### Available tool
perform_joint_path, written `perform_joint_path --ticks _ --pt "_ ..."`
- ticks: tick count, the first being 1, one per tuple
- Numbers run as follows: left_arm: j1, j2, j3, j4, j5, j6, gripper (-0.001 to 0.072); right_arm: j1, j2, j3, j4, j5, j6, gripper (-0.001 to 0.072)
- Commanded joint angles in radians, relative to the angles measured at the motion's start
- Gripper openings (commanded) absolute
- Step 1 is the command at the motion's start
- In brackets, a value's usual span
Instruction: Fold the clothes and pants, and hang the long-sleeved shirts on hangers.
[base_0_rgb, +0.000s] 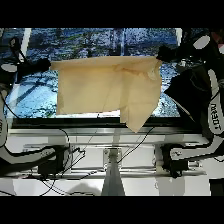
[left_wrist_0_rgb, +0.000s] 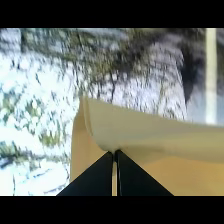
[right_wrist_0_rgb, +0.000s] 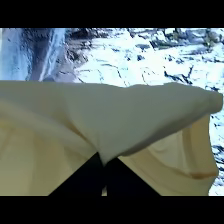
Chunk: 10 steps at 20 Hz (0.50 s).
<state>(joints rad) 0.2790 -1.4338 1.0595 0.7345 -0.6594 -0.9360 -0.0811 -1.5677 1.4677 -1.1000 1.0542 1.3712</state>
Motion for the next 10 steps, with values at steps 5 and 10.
perform_joint_path --ticks 5,10 --pt "-0.029 -0.108 -0.001 0.119 -0.302 0.002 0.0013 0.0 -0.027 -0.018 -0.188 0.225 0.001 0.0012" --pt "-0.009 -0.1 0.007 0.12 -0.31 0.002 0.0659 0.0 -0.024 -0.03 -0.197 0.227 0.016 0.046"
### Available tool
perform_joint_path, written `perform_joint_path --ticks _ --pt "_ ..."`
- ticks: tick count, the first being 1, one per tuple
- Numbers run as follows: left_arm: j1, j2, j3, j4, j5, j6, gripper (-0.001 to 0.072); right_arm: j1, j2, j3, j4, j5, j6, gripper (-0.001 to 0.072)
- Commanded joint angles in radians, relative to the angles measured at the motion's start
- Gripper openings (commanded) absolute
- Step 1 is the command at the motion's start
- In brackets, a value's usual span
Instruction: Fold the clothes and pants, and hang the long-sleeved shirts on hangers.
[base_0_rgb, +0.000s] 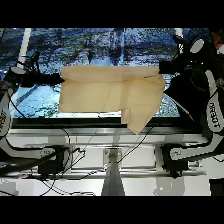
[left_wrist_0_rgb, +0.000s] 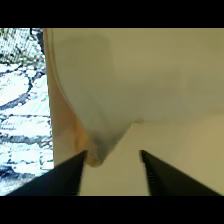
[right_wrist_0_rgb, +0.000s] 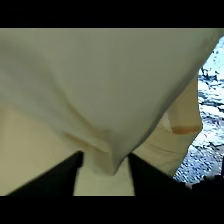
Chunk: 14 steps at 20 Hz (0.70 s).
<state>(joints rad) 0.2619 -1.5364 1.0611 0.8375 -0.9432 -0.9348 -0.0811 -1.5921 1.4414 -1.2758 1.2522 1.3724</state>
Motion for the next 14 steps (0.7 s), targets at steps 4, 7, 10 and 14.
perform_joint_path --ticks 4,7,10,14 --pt "0.071 0.121 0.08 0.097 -0.071 0.0 0.0636 0.0 0.055 -0.011 -0.114 0.169 0.016 0.0447" --pt "0.124 0.258 0.101 0.106 -0.16 0.0 0.0636 0.0 0.18 -0.133 -0.118 0.196 0.027 0.0446" --pt "0.173 0.376 0.098 0.127 -0.226 0.0 0.0535 0.0 0.384 -0.4 -0.103 0.164 0.04 0.0446" --pt "0.198 0.424 0.096 0.129 -0.229 -0.021 0.0535 0.0 0.644 -0.812 0.041 0.036 0.126 0.0446"
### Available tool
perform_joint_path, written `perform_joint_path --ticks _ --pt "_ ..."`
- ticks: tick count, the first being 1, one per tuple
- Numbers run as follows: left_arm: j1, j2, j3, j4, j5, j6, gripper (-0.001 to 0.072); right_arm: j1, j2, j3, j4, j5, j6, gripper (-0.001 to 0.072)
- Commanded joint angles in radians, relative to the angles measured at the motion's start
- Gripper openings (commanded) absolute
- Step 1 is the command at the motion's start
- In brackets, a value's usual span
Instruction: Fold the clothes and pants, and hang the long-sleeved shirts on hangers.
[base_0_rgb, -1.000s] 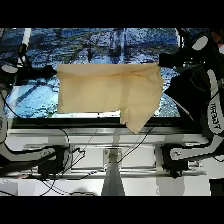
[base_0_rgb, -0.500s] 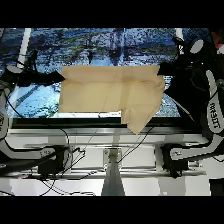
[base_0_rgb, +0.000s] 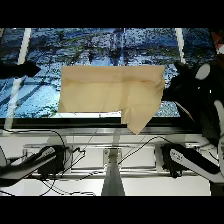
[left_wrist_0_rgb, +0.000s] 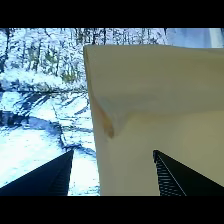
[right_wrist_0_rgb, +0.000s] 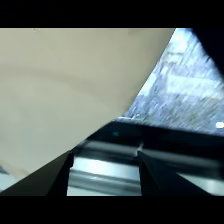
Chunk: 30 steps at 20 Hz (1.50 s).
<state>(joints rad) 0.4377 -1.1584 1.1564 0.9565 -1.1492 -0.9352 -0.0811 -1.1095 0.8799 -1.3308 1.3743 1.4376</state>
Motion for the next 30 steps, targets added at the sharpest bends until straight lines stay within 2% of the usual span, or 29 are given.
perform_joint_path --ticks 1,4,6,7,8,12,15,16,18,24,25,26,27,28,30 --pt "0.024 0.041 -0.005 0.009 -0.022 -0.029 0.0534 0.0 0.199 -0.341 0.163 -0.138 0.087 0.0446" --pt "0.028 0.024 -0.049 0.01 -0.017 -0.029 0.0531 0.001 0.216 -0.547 0.405 -0.313 0.096 0.0446" --pt "0.042 0.013 -0.091 0.013 -0.014 -0.029 0.0531 0.001 0.211 -0.631 0.516 -0.402 0.063 0.0444" --pt "0.054 0.008 -0.116 0.013 -0.014 -0.03 0.0531 0.001 0.211 -0.652 0.53 -0.424 0.045 0.0388" --pt "0.067 0.003 -0.14 0.013 -0.015 -0.03 0.0531 0.001 0.211 -0.661 0.529 -0.436 0.032 0.0301" --pt "0.122 -0.013 -0.254 0.013 -0.023 -0.029 0.0531 0.001 0.211 -0.661 0.522 -0.509 0.007 0.0296" --pt "0.15 -0.029 -0.34 0.013 -0.023 -0.03 0.0531 0.001 0.211 -0.661 0.522 -0.552 0.007 0.0164" --pt "0.153 -0.035 -0.368 0.015 -0.023 -0.03 0.053 0.001 0.211 -0.661 0.522 -0.556 0.007 0.0162" --pt "0.154 -0.043 -0.422 0.016 -0.029 -0.029 0.053 0.001 0.212 -0.661 0.522 -0.554 0.005 0.0013" --pt "0.154 -0.085 -0.565 0.014 -0.026 -0.016 0.053 0.001 0.212 -0.661 0.523 -0.554 -0.023 0.0013" --pt "0.154 -0.1 -0.576 0.002 -0.002 -0.002 0.0505 0.001 0.212 -0.661 0.523 -0.554 -0.023 0.0013" --pt "0.152 -0.114 -0.58 -0.019 0.013 0.02 0.0402 0.001 0.212 -0.659 0.522 -0.554 -0.038 0.0013" --pt "0.148 -0.131 -0.58 -0.044 0.022 0.04 0.0334 0.001 0.212 -0.651 0.523 -0.55 -0.091 0.0013" --pt "0.14 -0.145 -0.58 -0.057 0.024 0.048 0.0321 0.001 0.212 -0.637 0.523 -0.546 -0.144 0.0013" --pt "0.117 -0.167 -0.58 -0.06 0.031 0.065 0.0321 0.001 0.212 -0.595 0.523 -0.545 -0.175 0.0013"
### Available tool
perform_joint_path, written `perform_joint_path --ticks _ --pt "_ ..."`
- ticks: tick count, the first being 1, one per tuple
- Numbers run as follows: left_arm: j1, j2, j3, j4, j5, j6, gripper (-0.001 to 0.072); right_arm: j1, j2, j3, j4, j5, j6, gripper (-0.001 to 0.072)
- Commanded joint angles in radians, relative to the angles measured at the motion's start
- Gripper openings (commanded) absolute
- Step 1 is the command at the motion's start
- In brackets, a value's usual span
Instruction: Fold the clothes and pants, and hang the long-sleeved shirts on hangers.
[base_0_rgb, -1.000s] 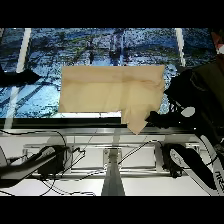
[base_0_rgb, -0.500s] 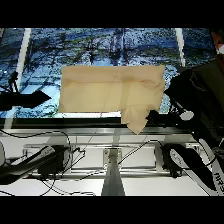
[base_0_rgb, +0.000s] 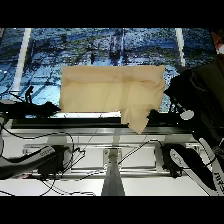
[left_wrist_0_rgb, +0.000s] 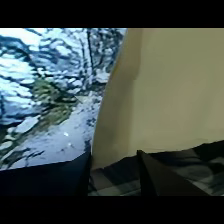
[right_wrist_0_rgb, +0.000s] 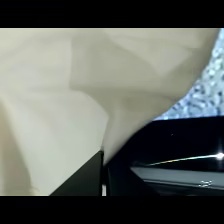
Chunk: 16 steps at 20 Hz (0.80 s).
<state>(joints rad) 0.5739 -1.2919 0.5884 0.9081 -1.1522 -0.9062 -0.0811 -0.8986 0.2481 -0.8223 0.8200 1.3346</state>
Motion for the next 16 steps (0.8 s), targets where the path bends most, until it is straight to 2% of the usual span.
perform_joint_path --ticks 1,2,4,5,8,11,12,14,16 --pt "-0.03 -0.042 -0.012 -0.011 0.048 0.036 0.0319 0.001 0.001 0.061 0.014 0.008 -0.072 0.0013" --pt "-0.04 -0.049 -0.012 -0.012 0.066 0.036 0.0266 0.001 0.001 0.088 0.014 0.008 -0.072 0.0013" --pt "-0.059 -0.053 -0.011 -0.013 0.083 0.036 0.0066 0.001 0.001 0.135 0.015 0.018 -0.072 0.0013" --pt "-0.064 -0.053 -0.008 -0.024 0.075 0.038 0.0017 0.001 0.001 0.156 0.014 0.034 -0.072 0.0013" --pt "-0.065 -0.053 0.056 -0.101 -0.054 0.148 0.0015 0.001 0.006 0.236 0.011 0.109 -0.073 0.0013" --pt "-0.065 -0.053 0.196 -0.296 -0.333 0.373 0.0013 0.001 0.021 0.351 0.006 0.215 -0.074 0.0012" --pt "-0.065 -0.053 0.246 -0.363 -0.349 0.37 0.0012 0.001 0.021 0.391 0.006 0.236 -0.074 0.0012" --pt "-0.079 -0.053 0.317 -0.453 -0.253 0.338 0.0012 0.001 0.021 0.457 0.008 0.155 -0.072 0.0012" --pt "-0.134 -0.053 0.351 -0.468 -0.022 0.284 0.0011 0.001 0.001 0.495 0.008 -0.032 -0.042 0.0012"
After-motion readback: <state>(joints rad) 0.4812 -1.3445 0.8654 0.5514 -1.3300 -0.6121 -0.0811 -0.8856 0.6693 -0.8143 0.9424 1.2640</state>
